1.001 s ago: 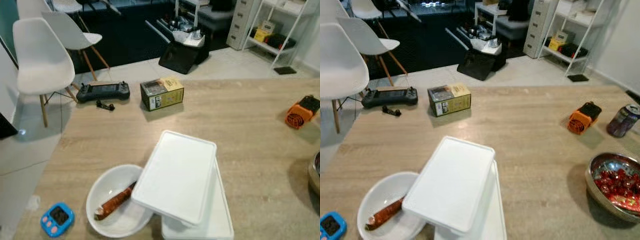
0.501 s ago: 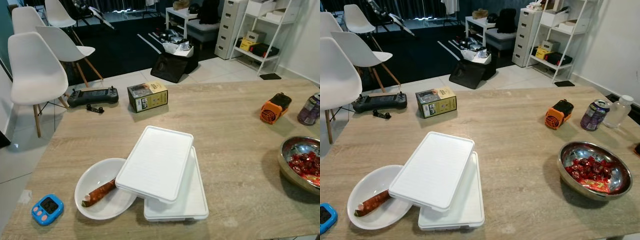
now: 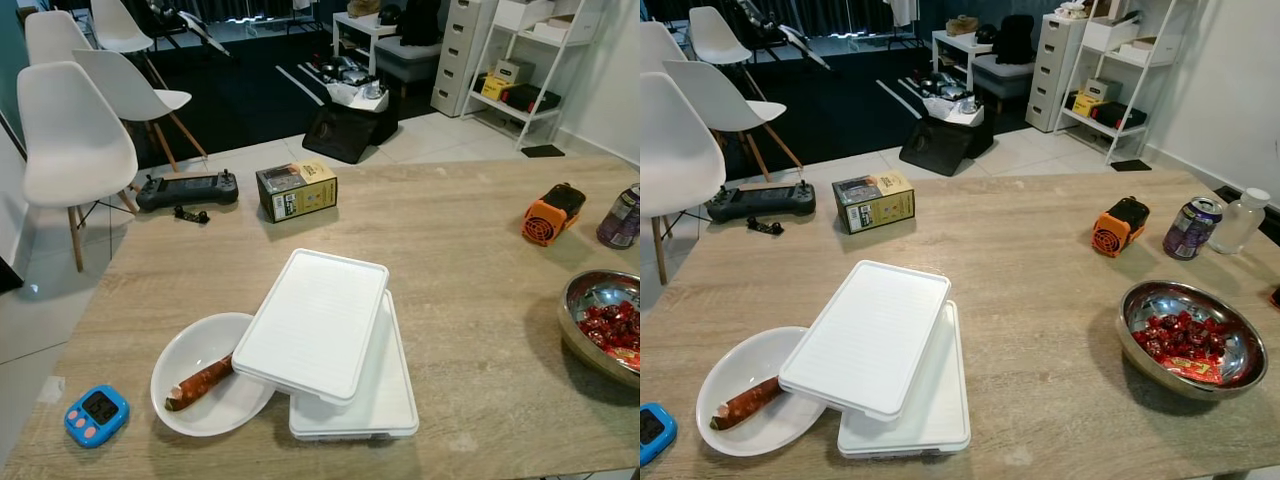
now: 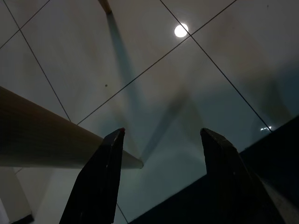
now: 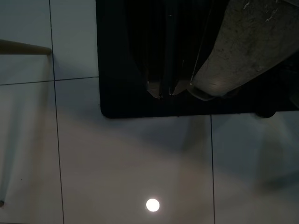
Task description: Restocking fridge
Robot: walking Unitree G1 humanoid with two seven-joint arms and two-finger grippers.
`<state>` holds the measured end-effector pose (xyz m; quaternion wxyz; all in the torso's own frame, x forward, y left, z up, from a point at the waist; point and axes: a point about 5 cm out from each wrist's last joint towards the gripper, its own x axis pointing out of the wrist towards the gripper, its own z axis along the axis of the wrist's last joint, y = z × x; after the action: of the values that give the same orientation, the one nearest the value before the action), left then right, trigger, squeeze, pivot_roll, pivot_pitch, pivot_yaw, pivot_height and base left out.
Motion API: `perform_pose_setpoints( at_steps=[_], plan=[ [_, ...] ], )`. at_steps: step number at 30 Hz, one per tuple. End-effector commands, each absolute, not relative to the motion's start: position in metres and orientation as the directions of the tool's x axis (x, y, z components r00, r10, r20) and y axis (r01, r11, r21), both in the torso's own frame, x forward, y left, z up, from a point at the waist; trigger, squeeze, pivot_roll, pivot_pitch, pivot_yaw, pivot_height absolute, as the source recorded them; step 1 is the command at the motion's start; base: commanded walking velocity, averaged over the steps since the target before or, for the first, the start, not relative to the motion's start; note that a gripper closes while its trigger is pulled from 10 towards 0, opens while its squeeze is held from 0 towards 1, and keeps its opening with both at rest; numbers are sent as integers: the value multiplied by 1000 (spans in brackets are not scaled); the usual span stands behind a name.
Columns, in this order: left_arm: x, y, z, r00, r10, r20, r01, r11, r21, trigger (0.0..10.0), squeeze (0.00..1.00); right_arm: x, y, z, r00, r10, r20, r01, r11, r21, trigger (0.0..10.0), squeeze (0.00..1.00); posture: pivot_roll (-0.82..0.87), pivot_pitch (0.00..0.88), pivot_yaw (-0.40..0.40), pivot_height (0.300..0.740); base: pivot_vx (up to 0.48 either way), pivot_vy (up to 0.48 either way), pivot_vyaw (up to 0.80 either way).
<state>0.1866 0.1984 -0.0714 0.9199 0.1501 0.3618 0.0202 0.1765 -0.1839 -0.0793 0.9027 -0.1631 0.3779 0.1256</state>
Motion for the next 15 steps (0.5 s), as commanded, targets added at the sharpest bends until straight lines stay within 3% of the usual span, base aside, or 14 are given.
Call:
perform_pose_setpoints(
  at_steps=[1, 6, 10, 12, 13, 15],
  plan=[
    [180, 200, -75, 714, 148, -684, 85, 952, 295, 10000, 0, 172, -185, -82, 668, 99, -738, -352, 915, -196, 10000, 0, -36, 60, -12, 740, 0, 0, 0],
    [178, 202, -77, 704, 151, -694, 84, 953, 293, 10000, 0, 172, -185, -82, 668, 98, -738, -352, 915, -197, 10000, 0, -36, 61, -8, 740, 0, 0, 0],
    [164, 210, -84, 618, 178, -765, 35, 967, 253, 10000, 0, 171, -186, -82, 667, 94, -739, -351, 915, -200, 10000, 0, -26, 67, 0, 740, 0, 0, 0],
    [164, 210, -84, 618, 178, -765, 35, 967, 253, 10000, 0, 171, -186, -82, 667, 94, -739, -351, 915, -200, 10000, 0, -26, 67, 0, 740, 0, 0, 0],
    [155, 216, -88, 575, 201, -793, -45, 976, 215, 10000, 0, 171, -187, -82, 667, 90, -740, -348, 916, -201, 10000, 0, -18, 71, 6, 740, 0, 0, 0],
    [152, 219, -89, 565, 209, -798, -81, 977, 199, 10000, 0, 171, -186, -82, 667, 89, -740, -346, 916, -202, 10000, 0, -17, 71, 6, 740, 0, 0, 0]
  ],
)
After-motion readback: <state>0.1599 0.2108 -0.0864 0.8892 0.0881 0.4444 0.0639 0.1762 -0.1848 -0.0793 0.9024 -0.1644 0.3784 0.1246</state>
